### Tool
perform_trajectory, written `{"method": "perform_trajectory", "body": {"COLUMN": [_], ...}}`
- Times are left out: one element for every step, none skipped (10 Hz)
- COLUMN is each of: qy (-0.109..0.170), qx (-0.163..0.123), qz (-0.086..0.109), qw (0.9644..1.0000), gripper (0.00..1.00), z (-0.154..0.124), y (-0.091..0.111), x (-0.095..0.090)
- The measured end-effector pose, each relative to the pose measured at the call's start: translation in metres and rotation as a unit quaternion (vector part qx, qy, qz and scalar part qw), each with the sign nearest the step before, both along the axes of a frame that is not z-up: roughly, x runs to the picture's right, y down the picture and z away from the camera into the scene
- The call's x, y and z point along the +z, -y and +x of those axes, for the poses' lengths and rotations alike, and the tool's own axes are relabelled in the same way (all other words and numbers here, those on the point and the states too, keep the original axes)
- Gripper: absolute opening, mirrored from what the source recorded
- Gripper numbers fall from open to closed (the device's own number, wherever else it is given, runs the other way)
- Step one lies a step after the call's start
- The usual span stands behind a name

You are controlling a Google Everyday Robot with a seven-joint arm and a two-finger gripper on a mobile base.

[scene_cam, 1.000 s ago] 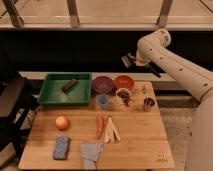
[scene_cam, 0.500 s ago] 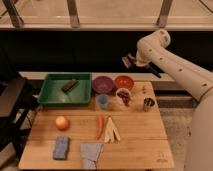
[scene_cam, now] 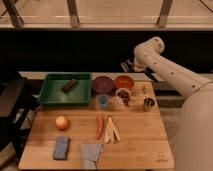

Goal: Place brush in red bowl

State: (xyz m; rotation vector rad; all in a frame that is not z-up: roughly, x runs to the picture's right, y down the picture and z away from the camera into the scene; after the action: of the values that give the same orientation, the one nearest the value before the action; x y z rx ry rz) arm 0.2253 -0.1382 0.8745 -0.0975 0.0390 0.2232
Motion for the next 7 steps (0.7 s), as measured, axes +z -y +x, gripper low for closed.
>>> {"method": "perform_trajectory", "body": {"qy": [0.01, 0.017, 0.024, 0.033, 0.041, 0.045, 0.05], "qx": [0.004, 0.007, 0.01, 0.013, 0.014, 0.014, 0.014], "qz": [-0.002, -0.005, -0.01, -0.017, -0.023, -0.028, -0.033], "qw": [0.9999, 0.9998, 0.9996, 0.9992, 0.9988, 0.9985, 0.9981], "gripper": [0.0, 0.0, 0.0, 0.0, 0.0, 0.0, 0.0], "z": [-0.002, -0.005, -0.009, -0.016, -0.021, -0.023, -0.025], "y": [-0.004, -0.008, -0.011, -0.017, -0.021, -0.024, -0.028], "x": [0.005, 0.009, 0.012, 0.017, 0.02, 0.022, 0.024]}}
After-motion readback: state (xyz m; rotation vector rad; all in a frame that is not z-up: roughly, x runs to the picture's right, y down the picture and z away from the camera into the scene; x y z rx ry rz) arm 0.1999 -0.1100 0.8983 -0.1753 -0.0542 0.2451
